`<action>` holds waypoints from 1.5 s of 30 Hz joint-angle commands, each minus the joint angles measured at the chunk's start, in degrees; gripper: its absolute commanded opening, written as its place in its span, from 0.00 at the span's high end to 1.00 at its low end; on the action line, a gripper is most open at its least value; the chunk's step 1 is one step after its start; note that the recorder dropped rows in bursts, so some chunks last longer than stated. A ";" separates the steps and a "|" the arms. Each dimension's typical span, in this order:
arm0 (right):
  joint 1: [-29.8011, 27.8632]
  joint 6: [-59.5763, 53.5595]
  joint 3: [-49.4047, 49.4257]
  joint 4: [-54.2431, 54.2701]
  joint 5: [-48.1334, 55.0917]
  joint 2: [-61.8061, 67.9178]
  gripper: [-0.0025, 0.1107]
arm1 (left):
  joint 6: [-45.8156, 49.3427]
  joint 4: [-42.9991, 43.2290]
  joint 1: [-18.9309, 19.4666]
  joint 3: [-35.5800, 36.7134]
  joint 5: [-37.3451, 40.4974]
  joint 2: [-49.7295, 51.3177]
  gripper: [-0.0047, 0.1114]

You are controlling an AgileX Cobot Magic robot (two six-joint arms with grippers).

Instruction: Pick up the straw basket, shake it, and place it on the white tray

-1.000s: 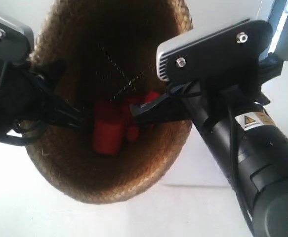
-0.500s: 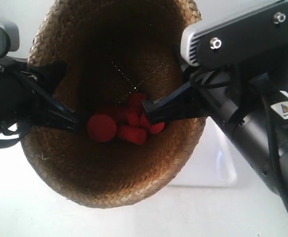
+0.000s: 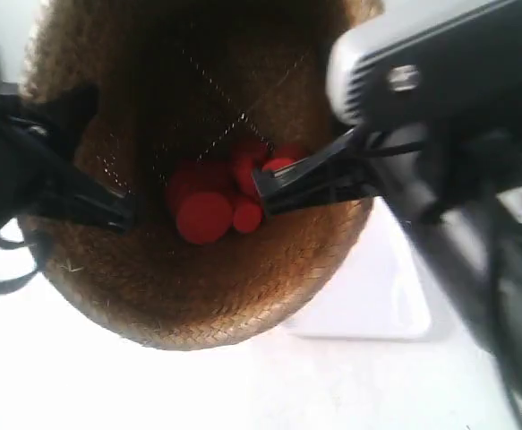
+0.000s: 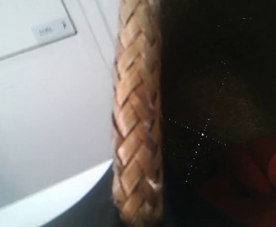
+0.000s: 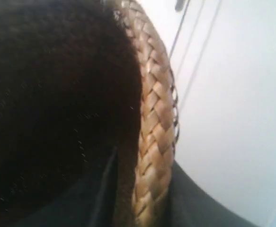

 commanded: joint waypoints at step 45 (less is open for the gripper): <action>-0.09 -6.77 3.67 6.10 15.02 -16.77 0.98 | 7.91 -5.46 9.12 -1.24 35.11 -13.78 0.96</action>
